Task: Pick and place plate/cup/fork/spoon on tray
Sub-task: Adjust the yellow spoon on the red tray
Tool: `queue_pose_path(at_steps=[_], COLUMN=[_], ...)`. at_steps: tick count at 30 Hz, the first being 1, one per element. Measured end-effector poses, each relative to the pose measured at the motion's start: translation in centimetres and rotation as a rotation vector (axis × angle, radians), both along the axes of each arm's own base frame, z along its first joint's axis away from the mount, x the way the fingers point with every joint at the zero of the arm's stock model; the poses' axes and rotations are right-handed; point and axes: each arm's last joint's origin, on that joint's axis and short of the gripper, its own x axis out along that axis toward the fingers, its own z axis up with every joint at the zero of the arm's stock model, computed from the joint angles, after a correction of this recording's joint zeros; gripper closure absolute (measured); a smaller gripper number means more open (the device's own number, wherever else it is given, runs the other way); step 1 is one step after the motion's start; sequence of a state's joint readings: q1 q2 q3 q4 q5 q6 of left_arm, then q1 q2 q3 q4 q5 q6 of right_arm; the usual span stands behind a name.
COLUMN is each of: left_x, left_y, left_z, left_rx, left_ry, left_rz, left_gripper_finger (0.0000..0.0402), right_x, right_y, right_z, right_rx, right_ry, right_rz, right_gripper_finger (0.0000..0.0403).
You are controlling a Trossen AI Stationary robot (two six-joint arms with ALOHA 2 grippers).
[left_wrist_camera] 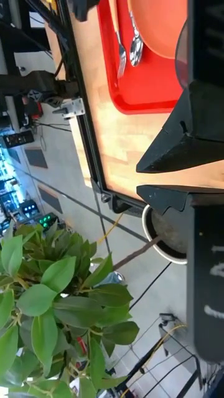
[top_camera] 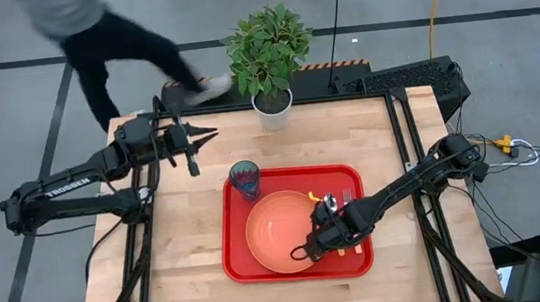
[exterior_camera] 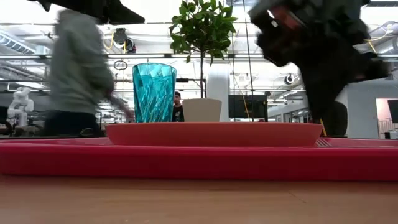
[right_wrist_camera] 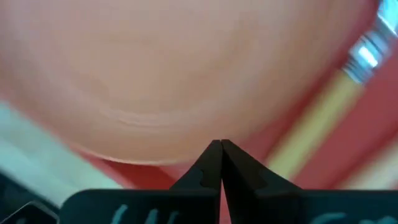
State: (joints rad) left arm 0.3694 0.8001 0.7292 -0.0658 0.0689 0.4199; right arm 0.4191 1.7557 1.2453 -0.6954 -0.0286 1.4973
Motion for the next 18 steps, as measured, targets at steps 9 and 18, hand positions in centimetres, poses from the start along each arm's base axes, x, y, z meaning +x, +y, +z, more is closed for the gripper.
queue_pose_path(at_steps=[9, 18], left_x=[0.0, 0.0], left_y=[0.0, 0.0], left_z=[0.0, -0.1], left_rx=[-0.004, 0.000], left_ry=[0.001, 0.013], left_rz=[0.002, 0.001], left_gripper_finger=[0.0355, 0.0355], right_x=[0.1, -1.8], right_y=[-0.1, 0.3], right_z=[0.0, -0.3], right_rx=[0.058, 0.012], right_ry=[0.028, 0.196], right_rz=[-0.224, -0.410], right_gripper_finger=[0.0403, 0.0403])
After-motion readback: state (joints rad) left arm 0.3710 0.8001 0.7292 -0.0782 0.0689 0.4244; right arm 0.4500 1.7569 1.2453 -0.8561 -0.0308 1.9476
